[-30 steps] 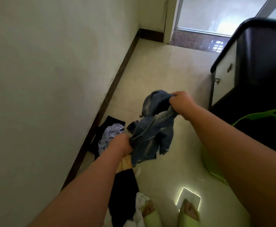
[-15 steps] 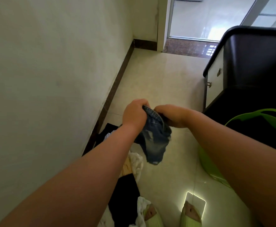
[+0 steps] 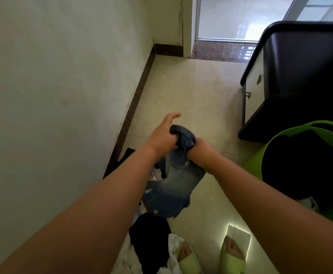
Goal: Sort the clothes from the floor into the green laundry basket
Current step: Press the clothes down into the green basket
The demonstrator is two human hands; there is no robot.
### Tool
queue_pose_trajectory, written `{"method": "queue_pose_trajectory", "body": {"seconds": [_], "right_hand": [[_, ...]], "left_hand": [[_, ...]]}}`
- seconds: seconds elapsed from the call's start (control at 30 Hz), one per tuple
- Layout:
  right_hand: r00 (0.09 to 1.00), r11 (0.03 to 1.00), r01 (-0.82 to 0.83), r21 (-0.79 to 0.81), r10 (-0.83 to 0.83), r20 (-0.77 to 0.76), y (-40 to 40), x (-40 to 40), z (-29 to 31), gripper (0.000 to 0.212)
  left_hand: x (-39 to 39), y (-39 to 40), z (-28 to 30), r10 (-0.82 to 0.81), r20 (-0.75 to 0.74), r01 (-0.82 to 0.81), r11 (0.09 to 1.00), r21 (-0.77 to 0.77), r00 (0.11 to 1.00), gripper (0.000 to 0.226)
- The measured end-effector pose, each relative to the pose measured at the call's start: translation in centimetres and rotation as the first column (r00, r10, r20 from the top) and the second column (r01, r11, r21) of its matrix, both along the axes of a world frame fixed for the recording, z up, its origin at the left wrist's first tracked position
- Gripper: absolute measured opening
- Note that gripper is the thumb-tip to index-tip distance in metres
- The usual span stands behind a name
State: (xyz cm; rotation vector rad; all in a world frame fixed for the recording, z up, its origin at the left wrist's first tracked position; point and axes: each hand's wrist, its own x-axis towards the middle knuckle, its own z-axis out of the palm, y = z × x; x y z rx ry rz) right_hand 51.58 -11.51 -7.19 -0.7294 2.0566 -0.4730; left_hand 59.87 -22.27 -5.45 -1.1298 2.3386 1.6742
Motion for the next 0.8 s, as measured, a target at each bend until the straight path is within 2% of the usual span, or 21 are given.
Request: {"method": "queue_pose_trajectory", "body": {"seconds": [0.07, 0.13, 0.17, 0.23, 0.3, 0.33, 0.4, 0.43, 0.47, 0.5, 0.53, 0.57, 0.6, 0.7, 0.77, 0.8], "right_hand": [[0.986, 0.986, 0.158, -0.055, -0.155, 0.059, 0.5, -1.1, 0.5, 0.030], [0.971, 0.971, 0.213, -0.111, -0.198, 0.131, 0.9, -2.2, 1.8, 0.029], [0.968, 0.969, 0.206, -0.138, -0.181, 0.174, 1.0, -2.5, 2.7, 0.028], [0.964, 0.970, 0.145, -0.194, -0.094, 0.248, 0.7, -2.9, 4.2, 0.029], [0.953, 0.955, 0.133, -0.265, -0.050, 0.298, 0.0, -2.9, 5.6, 0.026], [0.920, 0.924, 0.228, -0.306, -0.102, 0.378, -0.3, -2.9, 6.0, 0.022], [0.717, 0.768, 0.557, -0.315, -0.253, 0.650, -0.8, -3.0, 6.3, 0.034], [0.621, 0.682, 0.671, -0.290, -0.303, 0.723, -0.9, -3.2, 6.2, 0.039], [0.560, 0.615, 0.740, -0.272, -0.341, 0.755, -1.1, -3.6, 5.6, 0.040], [0.545, 0.570, 0.772, -0.281, -0.365, 0.755, -1.2, -4.3, 5.5, 0.038], [0.596, 0.570, 0.753, -0.328, -0.381, 0.707, -1.2, -5.2, 5.2, 0.032], [0.677, 0.618, 0.694, -0.370, -0.383, 0.629, -0.8, -6.1, 5.0, 0.028], [0.753, 0.690, 0.610, -0.389, -0.352, 0.556, -0.3, -7.0, 4.5, 0.033], [0.882, 0.892, 0.402, -0.205, -0.318, 0.346, 3.2, -8.0, 2.3, 0.091], [0.957, 0.966, 0.258, -0.025, -0.252, 0.147, 5.9, -6.8, 0.3, 0.111], [0.972, 0.972, 0.230, 0.043, -0.231, 0.033, 7.1, -5.8, -1.0, 0.119]], "left_hand": [[1.6, -1.5, -0.1, -0.142, 0.076, 0.125, 0.973, 0.193, 0.987, 0.092], [3.1, -1.9, -0.4, -0.335, 0.235, 0.285, 0.933, 0.221, 0.913, 0.113], [3.4, -1.3, -0.6, -0.391, 0.246, 0.337, 0.912, 0.233, 0.887, 0.119], [3.5, 0.3, -1.7, -0.433, 0.144, 0.397, 0.890, 0.224, 0.890, 0.128], [2.6, 2.1, -2.8, -0.446, 0.151, 0.432, 0.894, 0.115, 0.882, 0.109], [2.1, 2.7, -2.8, -0.422, 0.170, 0.415, 0.907, 0.078, 0.891, 0.092], [0.8, 3.1, -2.8, -0.269, 0.126, 0.254, 0.959, 0.128, 0.955, 0.064], [0.2, 3.1, -2.9, -0.190, 0.095, 0.174, 0.973, 0.152, 0.977, 0.056], [-0.3, 3.2, -2.6, -0.136, 0.101, 0.121, 0.983, 0.141, 0.986, 0.054], [-0.8, 3.2, -2.3, -0.092, 0.120, 0.075, 0.988, 0.133, 0.989, 0.053], [-1.0, 3.3, -2.4, -0.016, 0.119, -0.002, 0.989, 0.147, 0.993, 0.051], [-1.3, 3.3, -2.3, 0.087, 0.095, -0.103, 0.977, 0.187, 0.992, 0.049], [-1.5, 3.3, -2.0, 0.190, 0.085, -0.204, 0.954, 0.219, 0.978, 0.048], [-3.0, 2.7, -1.3, 0.442, 0.108, -0.455, 0.859, 0.234, 0.890, 0.059], [-4.4, 2.2, -0.9, 0.566, 0.119, -0.576, 0.775, 0.262, 0.816, 0.069], [-5.1, 2.0, -0.8, 0.609, 0.131, -0.619, 0.738, 0.270, 0.782, 0.072]]}}
